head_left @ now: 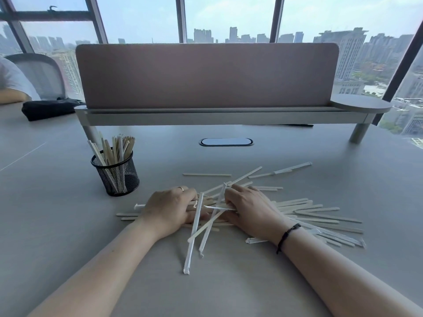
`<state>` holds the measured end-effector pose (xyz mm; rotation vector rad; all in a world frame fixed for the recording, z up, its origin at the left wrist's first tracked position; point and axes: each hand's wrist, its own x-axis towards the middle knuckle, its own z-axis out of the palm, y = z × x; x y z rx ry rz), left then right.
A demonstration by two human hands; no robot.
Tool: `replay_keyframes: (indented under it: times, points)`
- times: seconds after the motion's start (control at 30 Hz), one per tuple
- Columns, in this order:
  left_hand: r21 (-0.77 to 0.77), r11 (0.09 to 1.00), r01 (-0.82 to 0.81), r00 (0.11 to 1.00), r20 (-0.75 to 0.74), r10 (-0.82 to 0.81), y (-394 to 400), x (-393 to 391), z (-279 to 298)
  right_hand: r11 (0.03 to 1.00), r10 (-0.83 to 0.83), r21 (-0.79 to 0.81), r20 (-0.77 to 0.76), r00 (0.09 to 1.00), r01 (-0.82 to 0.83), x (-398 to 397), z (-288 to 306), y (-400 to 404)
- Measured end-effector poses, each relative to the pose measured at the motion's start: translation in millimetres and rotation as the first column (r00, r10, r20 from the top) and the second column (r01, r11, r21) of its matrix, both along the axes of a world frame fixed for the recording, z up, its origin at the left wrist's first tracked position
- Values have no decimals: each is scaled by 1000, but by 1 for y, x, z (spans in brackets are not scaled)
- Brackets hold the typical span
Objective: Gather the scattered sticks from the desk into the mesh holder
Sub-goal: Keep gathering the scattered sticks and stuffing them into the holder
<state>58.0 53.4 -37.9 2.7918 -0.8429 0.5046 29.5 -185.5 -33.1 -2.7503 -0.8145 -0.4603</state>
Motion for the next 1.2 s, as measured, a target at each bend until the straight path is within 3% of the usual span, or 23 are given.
replay_keyframes:
  times: [0.17,0.3,0.4,0.63,0.83,1.03,1.2]
  points:
    - [22,998,50,999,9,-51,2,0,-1,997,-8,79,30,1000,6,2,-4,-2]
    - [-104,989,108,994,22,-106,2,-5,1,994,-52,100,15,999,50,3,-7,-4]
    - [-102,987,125,989,88,-116,3,-5,0,987,-105,127,29,994,100,1,-5,-2]
    - [-10,1000,29,982,185,-26,10,5,9,937,-230,259,-50,972,235,2,-4,-3]
    - [-78,997,-1,956,293,24,18,9,26,913,-274,284,-109,956,294,5,-1,-11]
    - [-95,988,-123,975,175,139,13,6,35,841,-306,408,-183,934,355,0,7,-8]
    - [-420,875,-242,970,-117,212,5,5,42,792,-304,464,-265,915,397,-6,22,6]
